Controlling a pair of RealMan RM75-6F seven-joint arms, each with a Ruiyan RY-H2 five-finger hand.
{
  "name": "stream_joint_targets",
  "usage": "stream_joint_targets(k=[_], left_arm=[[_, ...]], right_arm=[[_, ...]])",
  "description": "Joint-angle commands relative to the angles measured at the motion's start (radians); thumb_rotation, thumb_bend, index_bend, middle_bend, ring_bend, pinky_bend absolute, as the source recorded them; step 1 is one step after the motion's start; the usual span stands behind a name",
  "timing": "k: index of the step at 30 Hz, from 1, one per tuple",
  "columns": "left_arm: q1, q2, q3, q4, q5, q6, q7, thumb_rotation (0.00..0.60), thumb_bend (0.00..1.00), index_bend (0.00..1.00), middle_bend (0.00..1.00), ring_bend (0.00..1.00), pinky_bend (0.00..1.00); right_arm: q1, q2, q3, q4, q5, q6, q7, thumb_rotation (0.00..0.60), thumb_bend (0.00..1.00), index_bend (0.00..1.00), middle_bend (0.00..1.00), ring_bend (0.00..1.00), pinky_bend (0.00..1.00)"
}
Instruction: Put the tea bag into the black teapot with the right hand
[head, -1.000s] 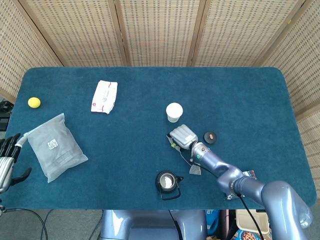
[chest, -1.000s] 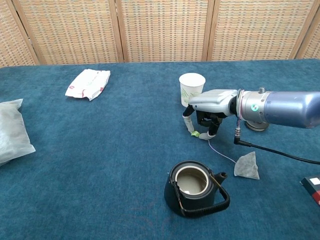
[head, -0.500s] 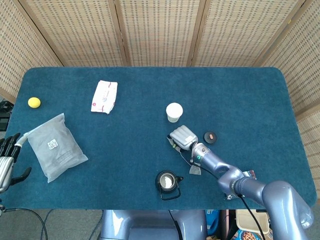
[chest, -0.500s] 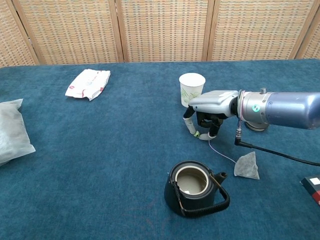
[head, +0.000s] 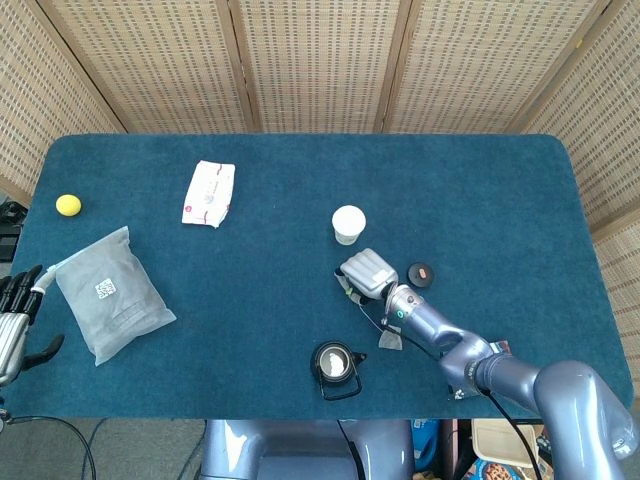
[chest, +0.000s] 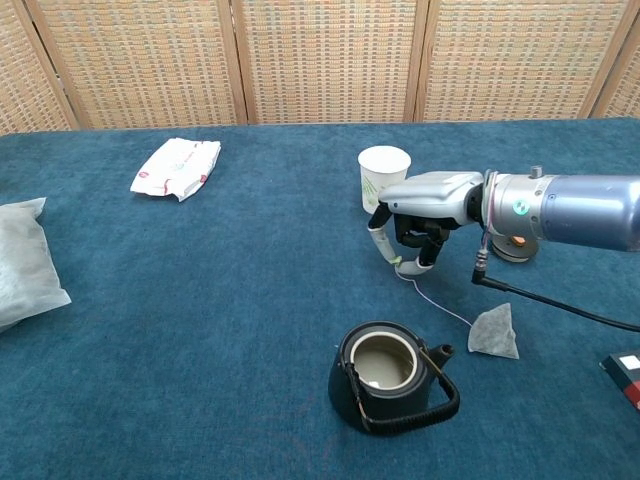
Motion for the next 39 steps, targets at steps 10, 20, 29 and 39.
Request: stream_joint_targets(k=[10, 20, 29, 39], left_arm=[[0.0, 0.001, 0.0, -0.001, -0.001, 0.0, 0.001, 0.6, 0.32, 0.0, 0.0, 0.0, 0.0], [0.002, 0.004, 0.0, -0.006, 0.004, 0.006, 0.0, 0.6, 0.32, 0.0, 0.0, 0.0, 0.0], [0.004, 0.006, 0.003, -0.015, 0.015, 0.014, 0.001, 0.6, 0.32, 0.0, 0.0, 0.0, 0.0], [0.004, 0.011, 0.004, -0.03, 0.024, 0.021, 0.016, 0.6, 0.32, 0.0, 0.0, 0.0, 0.0]], right_arm=[[-0.007, 0.03, 0.0, -0.036, -0.007, 0.018, 0.003, 0.6, 0.52, 0.6, 0.97, 1.0, 1.0], [-0.035, 0.142, 0.01, -0.187, -0.021, 0.087, 0.014, 0.6, 0.52, 0.61, 0.97, 1.0, 1.0], [-0.087, 0.261, 0.006, -0.341, -0.068, 0.193, 0.089, 0.6, 0.52, 0.61, 0.97, 1.0, 1.0], [-0.135, 0.329, -0.013, -0.376, -0.205, 0.383, 0.272, 0.6, 0.52, 0.63, 0.97, 1.0, 1.0]])
